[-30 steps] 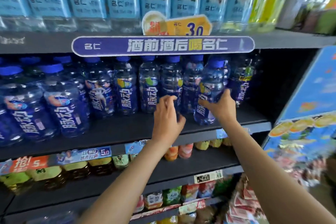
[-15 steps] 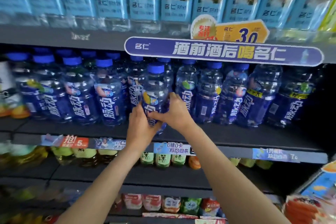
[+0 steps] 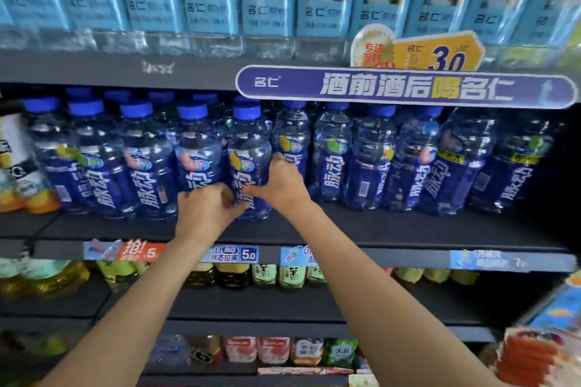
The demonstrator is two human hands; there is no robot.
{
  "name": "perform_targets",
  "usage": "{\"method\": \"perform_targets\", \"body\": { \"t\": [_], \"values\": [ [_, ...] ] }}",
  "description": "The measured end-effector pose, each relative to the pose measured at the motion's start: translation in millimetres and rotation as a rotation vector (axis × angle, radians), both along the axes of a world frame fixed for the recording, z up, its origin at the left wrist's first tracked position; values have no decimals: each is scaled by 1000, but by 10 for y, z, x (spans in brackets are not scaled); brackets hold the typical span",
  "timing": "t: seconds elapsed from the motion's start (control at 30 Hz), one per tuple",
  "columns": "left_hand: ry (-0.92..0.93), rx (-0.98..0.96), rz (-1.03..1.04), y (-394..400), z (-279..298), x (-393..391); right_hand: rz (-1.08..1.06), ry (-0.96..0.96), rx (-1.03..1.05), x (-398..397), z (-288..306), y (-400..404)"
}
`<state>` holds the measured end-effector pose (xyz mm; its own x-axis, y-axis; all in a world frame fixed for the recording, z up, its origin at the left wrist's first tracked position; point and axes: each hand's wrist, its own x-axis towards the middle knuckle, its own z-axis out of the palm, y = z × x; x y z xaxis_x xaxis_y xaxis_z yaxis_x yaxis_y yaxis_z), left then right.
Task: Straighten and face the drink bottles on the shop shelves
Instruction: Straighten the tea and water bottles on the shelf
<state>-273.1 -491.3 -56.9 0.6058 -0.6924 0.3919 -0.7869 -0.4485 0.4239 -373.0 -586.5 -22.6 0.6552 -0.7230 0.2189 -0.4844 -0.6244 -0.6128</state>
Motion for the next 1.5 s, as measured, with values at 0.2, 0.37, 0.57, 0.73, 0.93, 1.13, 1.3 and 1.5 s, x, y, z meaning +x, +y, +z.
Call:
{"method": "perform_targets", "body": {
  "t": [0.2,0.37,0.57,0.73,0.93,1.13,1.3,1.5],
  "values": [
    [-203,-342,-106,-49,-106,-280,9,-135,95,-222,-49,-53],
    [-181,-372,-301,-431,-17,-769,-379,-454,-35,-980,85,-311],
    [-131,-378,-424,-953,52,-1461,-895,-549,-232,-2002,56,-902],
    [-120,-341,-454,-1191,33,-1803,-770,-361,26,-2349,-51,-1330],
    [-126,-312,-445,-1333,-33,-1991,-658,-376,138,-2420,-135,-1528],
    [-87,-281,-445,-1438,-87,-2159,-606,-298,70,-2546,-121,-1501],
    [-64,-214,-391,-1492,-133,-2191,-559,-257,45,-2652,-100,-1356],
    [2,-321,-361,-1437,-152,-2213,-495,-241,75,-2747,-109,-1182]
  ]
}}
